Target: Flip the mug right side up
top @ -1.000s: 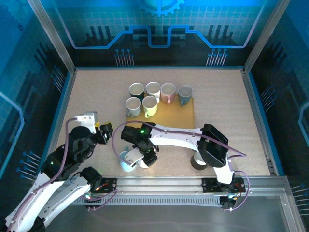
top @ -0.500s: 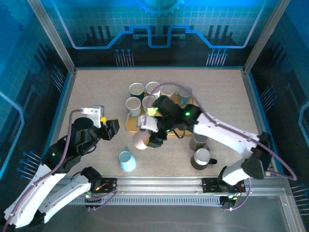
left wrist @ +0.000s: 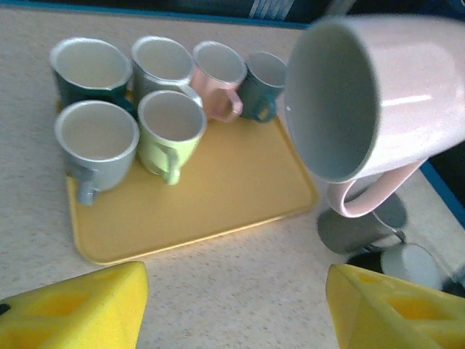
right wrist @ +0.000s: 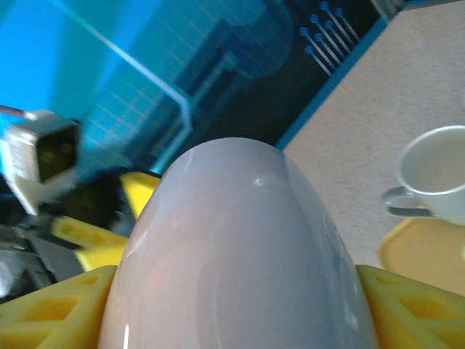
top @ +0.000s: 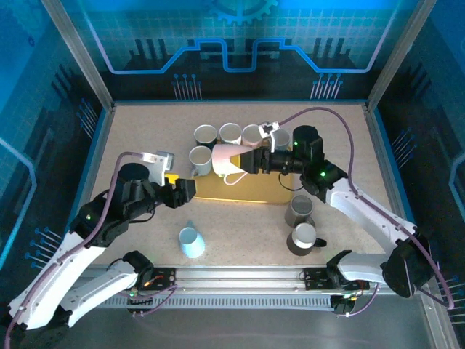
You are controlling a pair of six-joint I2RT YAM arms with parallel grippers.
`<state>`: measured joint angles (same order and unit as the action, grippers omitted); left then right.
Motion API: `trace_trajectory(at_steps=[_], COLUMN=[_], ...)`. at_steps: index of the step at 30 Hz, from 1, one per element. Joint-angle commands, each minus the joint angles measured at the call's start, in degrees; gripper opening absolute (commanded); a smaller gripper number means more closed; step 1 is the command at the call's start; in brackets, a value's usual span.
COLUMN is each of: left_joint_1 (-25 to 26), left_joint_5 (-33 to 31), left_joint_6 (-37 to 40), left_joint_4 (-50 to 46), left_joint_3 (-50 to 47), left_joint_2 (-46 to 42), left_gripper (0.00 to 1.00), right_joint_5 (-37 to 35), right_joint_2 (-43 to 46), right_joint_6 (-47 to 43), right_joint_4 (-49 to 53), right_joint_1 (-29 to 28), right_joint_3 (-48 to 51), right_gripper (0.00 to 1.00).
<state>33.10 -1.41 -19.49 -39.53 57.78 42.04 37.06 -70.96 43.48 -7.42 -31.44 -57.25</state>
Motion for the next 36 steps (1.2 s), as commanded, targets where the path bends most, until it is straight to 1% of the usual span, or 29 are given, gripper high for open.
trace_trajectory(at_steps=[1, 3, 6, 12, 16, 30, 33, 36], left_joint_1=[-0.58, -0.57, -0.5, -0.53, -0.59, -0.35, 0.47, 2.63], left_joint_5=[8.71, 11.17, 14.46, 15.14, 17.66, 22.14, 23.39, 23.69], left_joint_6=[-0.76, -1.11, -0.76, 1.17, 1.23, -0.89, -0.8, 1.47], left_joint_4=[4.11, 5.43, 6.58, 4.06, 3.73, 8.24, 9.86, 9.48], left_joint_3=[-0.28, -0.89, -1.53, -0.83, -1.54, -6.75, -7.92, -7.79], left_joint_2=[0.96, 1.7, 2.75, 3.11, 3.4, 3.08, 3.39, 4.7], left_gripper=[0.68, 0.68, 0.7, 0.71, 0.71, 0.74, 0.75, 0.78], right_joint_5=[3.88, 3.56, 4.59, 4.99, 5.66, 4.96, 5.07, 5.31], right_joint_2=[3.26, 3.68, 3.92, 4.95, 4.78, 4.51, 4.1, 3.57], right_joint_6=[11.02, 12.92, 15.73, 20.39, 22.71, 23.9, 25.82, 27.69], right_joint_4=[-11.03, -10.25, -10.25, -12.8, -15.48, -16.53, -18.65, -20.79], right_joint_1=[0.34, 0.51, 0.81, 1.73, 1.9, 1.91, 1.94, 1.92], right_joint_3=[-0.39, -0.59, -0.84, 0.58, 1.44, 2.41, 3.0, 3.15], right_gripper=[0.1, 0.08, 0.08, 0.08, 0.08, 0.08, 0.08, 0.08])
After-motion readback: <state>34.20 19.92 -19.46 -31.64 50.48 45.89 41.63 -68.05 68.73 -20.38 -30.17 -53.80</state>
